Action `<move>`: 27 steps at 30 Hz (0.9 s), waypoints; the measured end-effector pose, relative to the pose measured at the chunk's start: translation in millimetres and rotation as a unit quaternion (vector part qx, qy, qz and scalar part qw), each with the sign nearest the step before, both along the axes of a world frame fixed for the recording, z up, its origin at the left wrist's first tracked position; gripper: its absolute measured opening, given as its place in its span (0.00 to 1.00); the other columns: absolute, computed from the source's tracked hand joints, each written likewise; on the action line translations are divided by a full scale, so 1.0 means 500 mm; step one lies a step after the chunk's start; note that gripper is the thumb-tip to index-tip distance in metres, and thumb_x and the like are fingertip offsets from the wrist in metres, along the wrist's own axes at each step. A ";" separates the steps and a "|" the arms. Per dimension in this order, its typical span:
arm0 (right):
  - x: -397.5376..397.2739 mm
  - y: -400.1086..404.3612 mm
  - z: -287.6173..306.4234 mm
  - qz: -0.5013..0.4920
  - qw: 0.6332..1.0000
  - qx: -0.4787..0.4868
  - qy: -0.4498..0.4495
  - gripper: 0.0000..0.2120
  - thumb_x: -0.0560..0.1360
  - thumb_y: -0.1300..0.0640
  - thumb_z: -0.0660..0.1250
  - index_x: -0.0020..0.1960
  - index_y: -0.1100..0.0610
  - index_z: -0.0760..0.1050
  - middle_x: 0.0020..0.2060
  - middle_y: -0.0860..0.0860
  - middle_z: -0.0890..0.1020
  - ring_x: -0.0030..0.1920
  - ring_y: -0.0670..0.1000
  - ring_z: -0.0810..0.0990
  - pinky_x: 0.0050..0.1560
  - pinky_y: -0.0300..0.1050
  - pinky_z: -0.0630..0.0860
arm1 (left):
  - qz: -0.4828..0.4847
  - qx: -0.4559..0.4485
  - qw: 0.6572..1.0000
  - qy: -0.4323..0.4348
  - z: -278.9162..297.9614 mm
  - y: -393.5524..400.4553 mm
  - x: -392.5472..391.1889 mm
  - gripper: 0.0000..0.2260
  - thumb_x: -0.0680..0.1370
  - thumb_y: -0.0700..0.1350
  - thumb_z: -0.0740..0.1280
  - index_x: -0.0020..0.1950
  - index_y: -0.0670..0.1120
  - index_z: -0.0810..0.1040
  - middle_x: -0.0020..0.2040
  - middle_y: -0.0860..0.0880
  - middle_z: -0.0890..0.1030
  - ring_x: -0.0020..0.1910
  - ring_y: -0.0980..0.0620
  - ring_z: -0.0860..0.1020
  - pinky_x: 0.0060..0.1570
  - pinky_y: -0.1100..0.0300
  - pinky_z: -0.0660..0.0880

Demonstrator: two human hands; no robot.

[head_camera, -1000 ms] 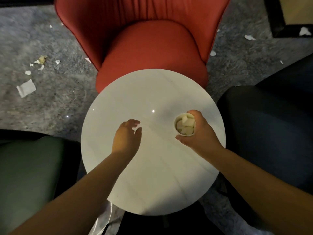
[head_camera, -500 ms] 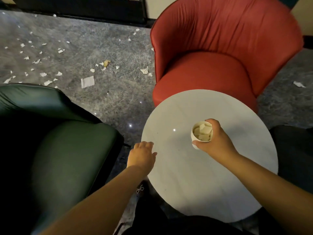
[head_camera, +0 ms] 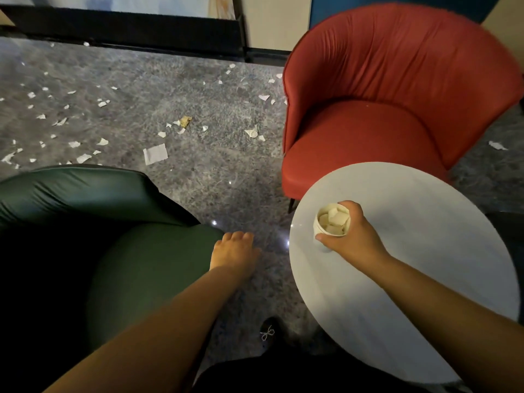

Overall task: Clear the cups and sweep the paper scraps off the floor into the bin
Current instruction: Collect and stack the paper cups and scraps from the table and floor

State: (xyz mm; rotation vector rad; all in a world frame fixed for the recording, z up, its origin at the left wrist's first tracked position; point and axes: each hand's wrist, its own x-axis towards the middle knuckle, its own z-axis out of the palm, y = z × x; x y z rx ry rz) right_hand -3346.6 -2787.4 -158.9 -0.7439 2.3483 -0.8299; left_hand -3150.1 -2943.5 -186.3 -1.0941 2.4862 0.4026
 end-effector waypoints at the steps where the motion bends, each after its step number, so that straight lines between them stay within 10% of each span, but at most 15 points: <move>1: 0.003 -0.008 0.005 0.001 1.000 -0.003 0.000 0.38 0.65 0.47 0.78 0.68 0.49 0.61 0.61 0.48 0.72 0.54 0.47 0.72 0.49 0.39 0.72 | 0.006 -0.001 1.000 0.002 0.004 -0.013 0.006 0.21 0.81 0.56 0.58 0.72 0.49 0.69 0.70 0.47 0.71 0.70 0.44 0.66 0.66 0.50 0.65; 27: 0.051 -0.373 0.036 0.028 0.998 -0.054 -0.017 0.33 0.63 0.52 0.78 0.63 0.47 0.66 0.53 0.46 0.76 0.52 0.51 0.76 0.46 0.42 0.70 | 0.010 -0.043 0.999 0.023 0.053 -0.328 0.056 0.19 0.82 0.54 0.56 0.71 0.50 0.69 0.70 0.49 0.72 0.70 0.45 0.66 0.67 0.50 0.62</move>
